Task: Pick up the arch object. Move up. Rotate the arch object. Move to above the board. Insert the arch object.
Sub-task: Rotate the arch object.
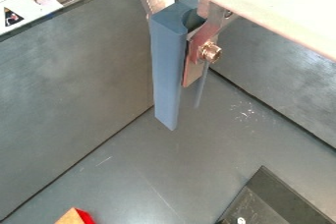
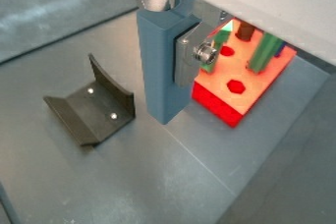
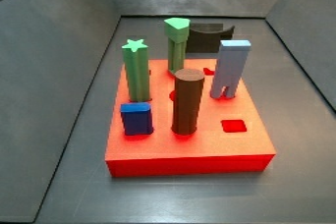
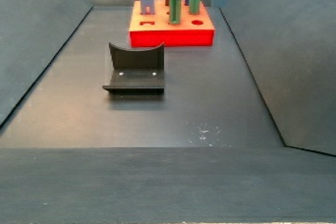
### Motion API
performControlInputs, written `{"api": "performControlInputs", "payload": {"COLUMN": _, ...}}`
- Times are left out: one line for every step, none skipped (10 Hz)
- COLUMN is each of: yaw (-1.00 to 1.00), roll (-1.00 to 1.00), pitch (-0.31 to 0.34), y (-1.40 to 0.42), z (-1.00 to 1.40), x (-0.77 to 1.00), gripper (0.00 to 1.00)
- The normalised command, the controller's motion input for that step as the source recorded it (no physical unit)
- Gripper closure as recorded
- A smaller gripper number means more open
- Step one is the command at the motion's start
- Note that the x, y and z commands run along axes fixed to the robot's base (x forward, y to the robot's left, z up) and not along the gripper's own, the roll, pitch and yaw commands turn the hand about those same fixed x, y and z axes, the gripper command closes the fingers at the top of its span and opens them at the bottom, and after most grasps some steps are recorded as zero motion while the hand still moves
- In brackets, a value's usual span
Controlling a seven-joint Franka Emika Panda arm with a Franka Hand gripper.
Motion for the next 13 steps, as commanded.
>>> {"api": "performControlInputs", "payload": {"yaw": -0.1, "roll": 0.15, "pitch": -0.103, "y": 0.0, "z": -1.0, "x": 0.01, "gripper": 1.0}}
{"api": "performControlInputs", "payload": {"yaw": -0.07, "roll": 0.11, "pitch": -0.112, "y": 0.0, "z": -1.0, "x": 0.01, "gripper": 1.0}}
{"api": "performControlInputs", "payload": {"yaw": -0.05, "roll": 0.09, "pitch": -0.1, "y": 0.0, "z": -1.0, "x": 0.01, "gripper": 1.0}}
{"api": "performControlInputs", "payload": {"yaw": -0.04, "roll": 0.07, "pitch": -0.089, "y": 0.0, "z": -1.0, "x": 0.01, "gripper": 1.0}}
{"api": "performControlInputs", "payload": {"yaw": -0.03, "roll": 0.05, "pitch": -0.062, "y": 0.0, "z": -1.0, "x": 0.02, "gripper": 1.0}}
{"api": "performControlInputs", "payload": {"yaw": -0.03, "roll": 0.04, "pitch": -0.048, "y": 0.0, "z": -1.0, "x": 0.02, "gripper": 1.0}}
{"api": "performControlInputs", "payload": {"yaw": -0.02, "roll": 0.02, "pitch": -0.046, "y": 0.0, "z": -1.0, "x": 0.02, "gripper": 1.0}}
{"api": "performControlInputs", "payload": {"yaw": -0.02, "roll": 0.01, "pitch": -0.048, "y": 0.0, "z": -1.0, "x": 0.02, "gripper": 1.0}}
{"api": "performControlInputs", "payload": {"yaw": -0.01, "roll": -0.01, "pitch": -0.051, "y": 0.0, "z": -1.0, "x": 0.02, "gripper": 1.0}}
{"api": "performControlInputs", "payload": {"yaw": -0.01, "roll": -0.02, "pitch": -0.055, "y": 0.0, "z": -1.0, "x": 0.03, "gripper": 1.0}}
{"api": "performControlInputs", "payload": {"yaw": 0.0, "roll": -0.04, "pitch": -0.059, "y": 0.0, "z": -0.99, "x": 0.03, "gripper": 1.0}}
{"api": "performControlInputs", "payload": {"yaw": 0.0, "roll": -0.05, "pitch": -0.058, "y": 0.0, "z": -0.9, "x": 0.03, "gripper": 1.0}}
{"api": "performControlInputs", "payload": {"yaw": 0.0, "roll": -0.06, "pitch": -0.058, "y": 0.0, "z": -0.71, "x": 0.03, "gripper": 1.0}}
